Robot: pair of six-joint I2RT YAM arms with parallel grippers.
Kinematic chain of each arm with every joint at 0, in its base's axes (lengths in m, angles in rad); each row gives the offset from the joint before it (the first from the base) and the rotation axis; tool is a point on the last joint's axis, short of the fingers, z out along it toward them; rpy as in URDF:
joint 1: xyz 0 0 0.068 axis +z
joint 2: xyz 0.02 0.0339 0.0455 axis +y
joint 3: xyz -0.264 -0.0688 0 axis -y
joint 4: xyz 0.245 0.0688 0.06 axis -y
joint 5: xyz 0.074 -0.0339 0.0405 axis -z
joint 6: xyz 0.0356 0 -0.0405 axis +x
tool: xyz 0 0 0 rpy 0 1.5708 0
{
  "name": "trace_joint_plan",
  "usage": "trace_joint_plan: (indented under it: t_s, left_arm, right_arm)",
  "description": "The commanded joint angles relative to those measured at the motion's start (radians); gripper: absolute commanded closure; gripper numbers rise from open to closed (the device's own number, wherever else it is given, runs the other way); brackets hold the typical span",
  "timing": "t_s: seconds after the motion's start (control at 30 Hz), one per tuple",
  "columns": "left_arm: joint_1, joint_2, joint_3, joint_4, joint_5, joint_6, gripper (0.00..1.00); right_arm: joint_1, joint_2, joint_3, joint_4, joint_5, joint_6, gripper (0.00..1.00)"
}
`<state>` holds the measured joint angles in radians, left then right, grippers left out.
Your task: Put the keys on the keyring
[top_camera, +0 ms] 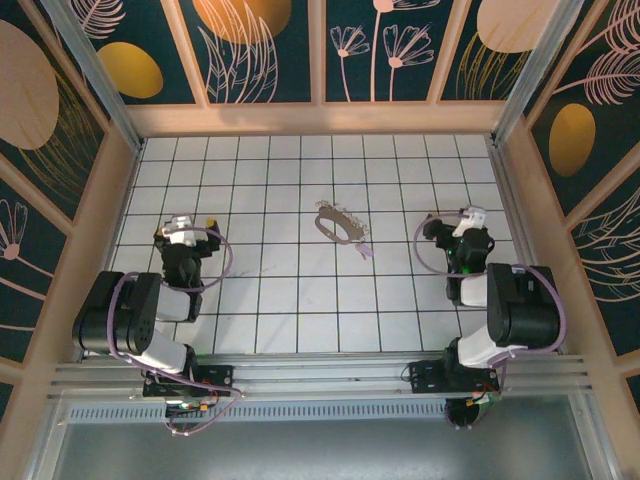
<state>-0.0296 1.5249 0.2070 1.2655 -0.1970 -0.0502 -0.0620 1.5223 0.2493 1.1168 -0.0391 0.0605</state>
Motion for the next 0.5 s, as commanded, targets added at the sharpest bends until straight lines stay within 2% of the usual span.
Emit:
trace_joint_plan:
  t_s: [0.0, 0.17, 0.47]
  left_arm:
    - [0.026, 0.002, 0.039, -0.004, 0.084, -0.028, 0.01]
    - [0.028, 0.001, 0.042, -0.009, 0.088, -0.031, 0.01]
    - [0.029, 0.004, 0.046, -0.015, 0.088, -0.031, 0.01]
  right_arm:
    - [-0.012, 0.021, -0.024, 0.156, -0.068, -0.028, 0.01]
    - [0.044, 0.016, -0.02, 0.136, 0.05, -0.053, 0.01]
    - [0.033, 0.018, -0.008, 0.117, 0.028, -0.051, 0.01]
